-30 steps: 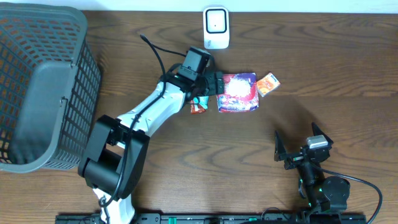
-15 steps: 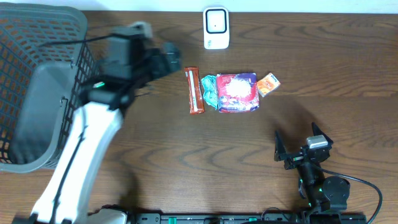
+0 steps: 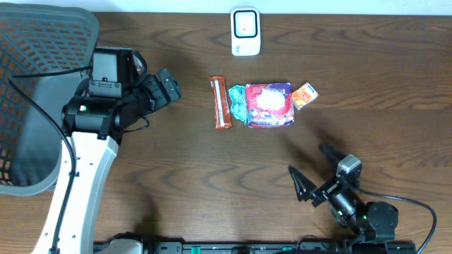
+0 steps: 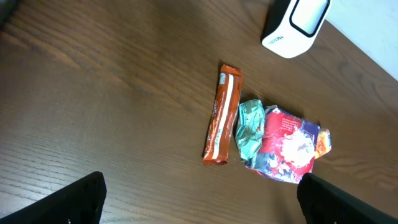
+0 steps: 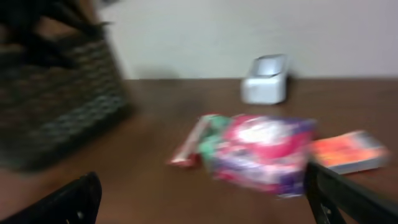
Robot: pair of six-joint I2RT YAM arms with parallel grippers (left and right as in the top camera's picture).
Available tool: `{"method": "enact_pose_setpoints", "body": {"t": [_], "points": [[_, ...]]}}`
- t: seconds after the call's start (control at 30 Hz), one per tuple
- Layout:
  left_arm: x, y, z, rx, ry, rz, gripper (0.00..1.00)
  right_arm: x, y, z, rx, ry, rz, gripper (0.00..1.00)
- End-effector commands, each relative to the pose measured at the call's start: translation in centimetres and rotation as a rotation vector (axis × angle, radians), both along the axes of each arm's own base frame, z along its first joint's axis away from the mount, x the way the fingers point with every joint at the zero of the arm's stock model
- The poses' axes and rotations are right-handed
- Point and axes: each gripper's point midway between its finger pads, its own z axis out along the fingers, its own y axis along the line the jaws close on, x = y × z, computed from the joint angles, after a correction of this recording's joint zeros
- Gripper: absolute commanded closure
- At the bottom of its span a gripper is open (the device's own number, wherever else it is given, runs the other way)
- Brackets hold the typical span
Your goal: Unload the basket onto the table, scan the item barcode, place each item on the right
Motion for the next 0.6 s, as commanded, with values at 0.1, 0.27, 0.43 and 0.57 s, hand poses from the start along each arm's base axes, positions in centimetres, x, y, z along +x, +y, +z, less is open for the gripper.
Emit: {"method": "enact_pose_setpoints", "body": {"t": [0.1, 0.27, 0.43, 0.57], "points": [[0.0, 0.1, 0.1, -0.002, -0.001, 0.005, 0.02, -2.0, 0.5, 7.6, 0.223, -0.182, 0.089, 0.01], [0.0, 0.1, 0.1, -0.002, -0.001, 0.005, 0.02, -2.0, -1.6, 14.3, 0.202, -0.317, -0.065, 0.01], [0.0, 0.1, 0.1, -0.002, -0.001, 0.005, 0.02, 1.5, -2.1, 14.7, -0.175, -0.105, -0.14, 0.01], [0.0, 0.1, 0.1, -0.002, -0.001, 0.004, 0.02, 5.3, -3.8, 13.0, -0.368, 0.227, -0.175, 0.01]]}}
